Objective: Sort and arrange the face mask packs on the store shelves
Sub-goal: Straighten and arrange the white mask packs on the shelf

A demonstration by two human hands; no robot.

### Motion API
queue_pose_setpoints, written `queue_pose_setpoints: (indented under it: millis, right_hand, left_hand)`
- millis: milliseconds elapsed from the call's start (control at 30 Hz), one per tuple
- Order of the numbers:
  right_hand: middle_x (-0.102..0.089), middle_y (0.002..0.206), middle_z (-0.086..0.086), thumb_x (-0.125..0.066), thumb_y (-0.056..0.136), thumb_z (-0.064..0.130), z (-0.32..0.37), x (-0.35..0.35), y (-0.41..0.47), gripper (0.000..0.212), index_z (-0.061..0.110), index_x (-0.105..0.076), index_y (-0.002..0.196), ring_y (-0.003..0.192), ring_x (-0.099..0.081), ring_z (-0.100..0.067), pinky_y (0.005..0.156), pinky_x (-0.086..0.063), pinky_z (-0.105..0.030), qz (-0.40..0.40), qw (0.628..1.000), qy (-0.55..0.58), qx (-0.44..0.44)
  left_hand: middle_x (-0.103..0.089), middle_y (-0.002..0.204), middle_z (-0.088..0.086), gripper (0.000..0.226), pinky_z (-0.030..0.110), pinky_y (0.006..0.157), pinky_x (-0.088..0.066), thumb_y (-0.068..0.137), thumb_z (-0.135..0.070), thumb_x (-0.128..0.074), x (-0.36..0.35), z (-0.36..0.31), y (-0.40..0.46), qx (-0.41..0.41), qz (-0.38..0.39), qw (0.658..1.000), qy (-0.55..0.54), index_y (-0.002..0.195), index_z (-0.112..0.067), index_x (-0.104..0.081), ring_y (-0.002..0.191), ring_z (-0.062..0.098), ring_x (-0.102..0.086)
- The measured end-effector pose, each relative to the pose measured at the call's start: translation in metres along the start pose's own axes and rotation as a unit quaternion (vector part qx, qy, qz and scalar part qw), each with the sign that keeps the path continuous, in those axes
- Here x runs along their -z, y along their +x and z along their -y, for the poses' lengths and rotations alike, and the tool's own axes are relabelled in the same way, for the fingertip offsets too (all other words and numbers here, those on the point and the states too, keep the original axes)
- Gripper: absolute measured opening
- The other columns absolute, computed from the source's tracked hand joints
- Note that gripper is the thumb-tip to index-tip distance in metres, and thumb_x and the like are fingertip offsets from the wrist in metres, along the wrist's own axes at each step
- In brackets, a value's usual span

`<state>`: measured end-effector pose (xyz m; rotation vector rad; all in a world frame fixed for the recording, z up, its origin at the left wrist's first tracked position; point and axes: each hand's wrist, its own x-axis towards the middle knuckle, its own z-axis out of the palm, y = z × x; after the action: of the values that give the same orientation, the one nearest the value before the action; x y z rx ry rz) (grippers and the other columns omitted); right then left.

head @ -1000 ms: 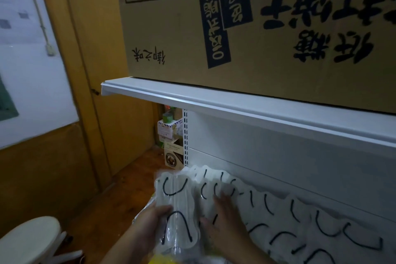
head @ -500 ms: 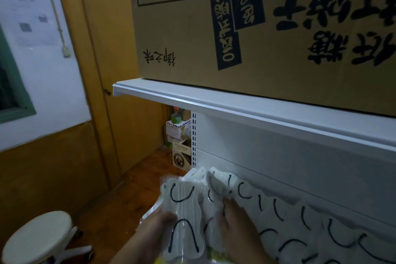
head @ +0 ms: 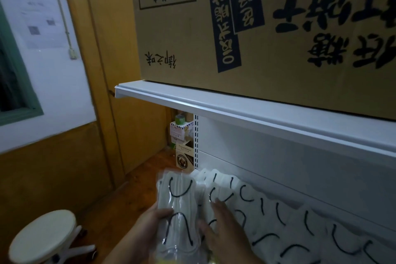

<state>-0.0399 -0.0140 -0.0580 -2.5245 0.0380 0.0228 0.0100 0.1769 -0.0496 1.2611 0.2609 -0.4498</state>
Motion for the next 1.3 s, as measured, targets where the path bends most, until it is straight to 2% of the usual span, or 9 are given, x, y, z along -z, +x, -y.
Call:
queue_pose_setpoints:
  millis: [167,300,367,600,667,800,967,1133,1300]
  right_hand:
    - [0.005,0.161,0.0,-0.046,0.089,0.058,-0.022,-0.007,0.006,0.081,0.021,-0.011,0.153,0.148,0.002,-0.02,0.119,-0.007,-0.041,0.077,0.979,-0.188,-0.029]
    - [-0.028,0.156,-0.006,-0.053,0.09,0.046,-0.017,-0.006,0.004,0.061,0.015,-0.041,0.141,0.143,-0.027,-0.017,0.113,-0.027,-0.033,-0.017,0.978,-0.21,0.014]
    - [-0.061,0.123,-0.012,-0.065,0.083,0.042,-0.011,0.006,0.003,0.039,0.014,-0.064,0.111,0.115,-0.058,-0.015,0.091,-0.046,-0.024,-0.115,0.976,-0.183,0.032]
    - [-0.06,0.11,0.014,-0.055,0.093,0.036,-0.008,0.042,-0.018,0.018,0.048,-0.051,0.106,0.11,-0.058,-0.01,0.088,-0.046,-0.024,-0.184,0.977,0.099,0.048]
    - [-0.052,0.132,0.009,-0.054,0.093,0.035,0.003,0.032,-0.026,0.031,0.039,-0.051,0.123,0.127,-0.047,-0.01,0.103,-0.038,-0.021,-0.125,0.984,0.073,0.107]
    - [0.004,0.161,0.005,-0.04,0.099,0.036,0.022,0.022,-0.025,0.065,0.02,-0.006,0.153,0.148,0.005,-0.012,0.116,-0.007,-0.024,0.029,0.989,-0.079,0.12]
    - [0.024,0.155,0.005,-0.038,0.1,0.038,0.018,0.023,-0.048,0.073,0.019,0.011,0.151,0.147,0.014,-0.015,0.117,-0.003,-0.028,-0.084,0.995,-0.045,0.004]
    - [-0.036,0.15,-0.007,-0.059,0.093,0.019,0.002,0.028,-0.106,0.066,0.008,-0.025,0.149,0.134,-0.04,-0.02,0.11,-0.033,-0.03,-0.231,0.88,0.345,-0.232]
    - [-0.067,0.113,0.005,-0.058,0.092,0.011,-0.02,0.039,-0.192,0.022,0.022,-0.064,0.11,0.109,-0.061,-0.014,0.103,-0.044,-0.033,-0.301,0.815,0.396,-0.296]
  left_hand:
    - [-0.069,0.1,0.03,0.047,0.05,0.074,-0.057,0.067,-0.007,-0.066,0.006,-0.004,-0.003,-0.002,0.011,1.0,0.002,0.114,-0.012,-0.061,0.082,0.042,-0.068]
    - [-0.07,0.097,0.029,0.039,0.042,0.064,-0.056,0.078,-0.002,-0.061,0.002,-0.002,-0.002,-0.002,0.01,1.0,0.02,0.116,-0.012,-0.059,0.075,0.039,-0.069]
    - [-0.071,0.093,0.028,0.031,0.037,0.057,-0.055,0.086,0.001,-0.056,0.004,0.001,0.0,-0.005,0.004,1.0,0.028,0.114,-0.012,-0.059,0.068,0.035,-0.07]
    - [-0.072,0.095,0.023,0.031,0.041,0.065,-0.057,0.089,-0.001,-0.055,-0.005,0.005,0.002,-0.036,0.015,0.997,0.062,0.118,-0.013,-0.055,0.081,0.038,-0.071]
    - [-0.071,0.103,0.023,0.031,0.042,0.07,-0.057,0.09,-0.012,-0.056,-0.017,0.008,0.001,-0.035,0.059,0.997,0.03,0.121,-0.012,-0.056,0.092,0.04,-0.07]
    - [-0.065,0.12,0.023,0.053,0.041,0.078,-0.056,0.091,-0.051,-0.048,-0.039,0.003,-0.007,0.021,0.153,0.988,-0.028,0.118,-0.011,-0.068,0.109,0.038,-0.064]
    - [-0.068,0.106,0.028,0.048,0.039,0.065,-0.057,0.07,-0.007,-0.062,-0.057,0.0,-0.007,-0.012,0.223,0.975,0.011,0.117,-0.002,-0.063,0.09,0.042,-0.069]
    - [-0.071,0.096,0.027,0.028,0.037,0.059,-0.056,0.086,-0.006,-0.051,-0.096,0.023,-0.019,0.04,0.257,0.965,0.029,0.11,-0.002,-0.064,0.077,0.039,-0.071]
    - [-0.071,0.092,0.028,0.028,0.039,0.066,-0.053,0.083,-0.013,-0.057,-0.164,0.07,-0.059,0.107,0.333,0.932,0.096,0.104,0.004,-0.067,0.078,0.04,-0.068]
